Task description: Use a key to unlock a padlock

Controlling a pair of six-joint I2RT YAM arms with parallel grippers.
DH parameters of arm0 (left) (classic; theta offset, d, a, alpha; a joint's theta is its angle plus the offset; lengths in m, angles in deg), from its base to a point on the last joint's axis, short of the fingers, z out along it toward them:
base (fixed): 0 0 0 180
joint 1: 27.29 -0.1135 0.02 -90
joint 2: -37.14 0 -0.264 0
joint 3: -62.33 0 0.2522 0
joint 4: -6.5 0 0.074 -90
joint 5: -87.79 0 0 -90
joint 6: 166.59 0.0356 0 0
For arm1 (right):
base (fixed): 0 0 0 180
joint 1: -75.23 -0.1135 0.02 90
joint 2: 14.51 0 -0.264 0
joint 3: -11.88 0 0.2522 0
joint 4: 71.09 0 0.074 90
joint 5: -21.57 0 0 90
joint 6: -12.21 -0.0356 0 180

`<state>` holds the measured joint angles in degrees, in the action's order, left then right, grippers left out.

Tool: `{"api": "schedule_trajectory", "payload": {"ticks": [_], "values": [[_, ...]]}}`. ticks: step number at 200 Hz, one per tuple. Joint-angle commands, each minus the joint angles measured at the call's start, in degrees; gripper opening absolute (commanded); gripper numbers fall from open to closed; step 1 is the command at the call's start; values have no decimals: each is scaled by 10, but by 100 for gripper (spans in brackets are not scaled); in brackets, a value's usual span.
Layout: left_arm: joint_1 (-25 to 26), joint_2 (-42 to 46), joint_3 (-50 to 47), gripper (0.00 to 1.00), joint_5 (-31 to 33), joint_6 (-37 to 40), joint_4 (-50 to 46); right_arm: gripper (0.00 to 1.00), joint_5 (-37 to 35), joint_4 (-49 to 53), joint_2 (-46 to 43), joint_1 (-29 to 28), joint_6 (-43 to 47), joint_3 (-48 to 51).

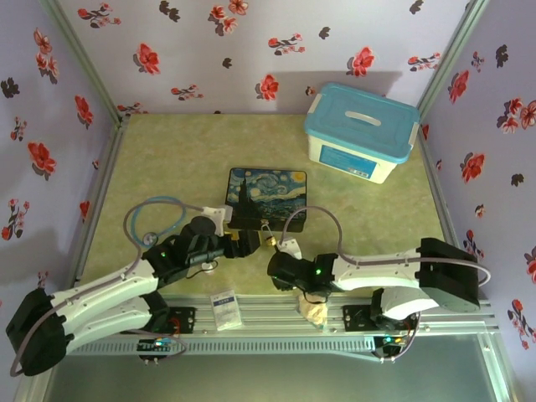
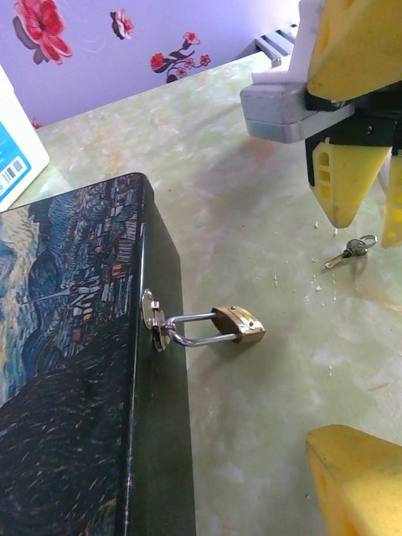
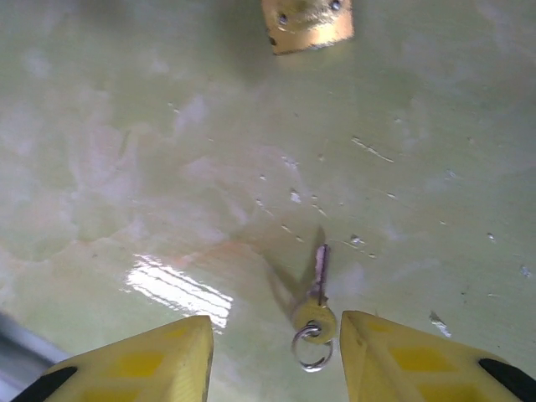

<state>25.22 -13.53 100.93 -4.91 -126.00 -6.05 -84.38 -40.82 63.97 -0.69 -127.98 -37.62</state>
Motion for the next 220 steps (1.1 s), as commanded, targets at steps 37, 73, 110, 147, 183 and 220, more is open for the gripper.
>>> {"api": "schedule_trajectory", "payload": {"ticks": [37,73,110,147,183,220], "values": [[4,23,-18,100,36,-13,20,34,-15,-2,24,-6,-33,7],[4,3,-15,100,35,-15,32,34,-21,-5,33,-8,-38,16],[5,0,-19,100,34,-16,38,31,-18,-12,51,-12,-41,17],[4,2,-29,100,39,-23,44,22,-16,-34,66,-16,-33,25],[4,-6,-40,100,41,-27,55,6,-14,-57,54,-16,-28,43],[8,-29,-52,98,32,-27,106,0,17,-133,-2,6,-7,100]]}}
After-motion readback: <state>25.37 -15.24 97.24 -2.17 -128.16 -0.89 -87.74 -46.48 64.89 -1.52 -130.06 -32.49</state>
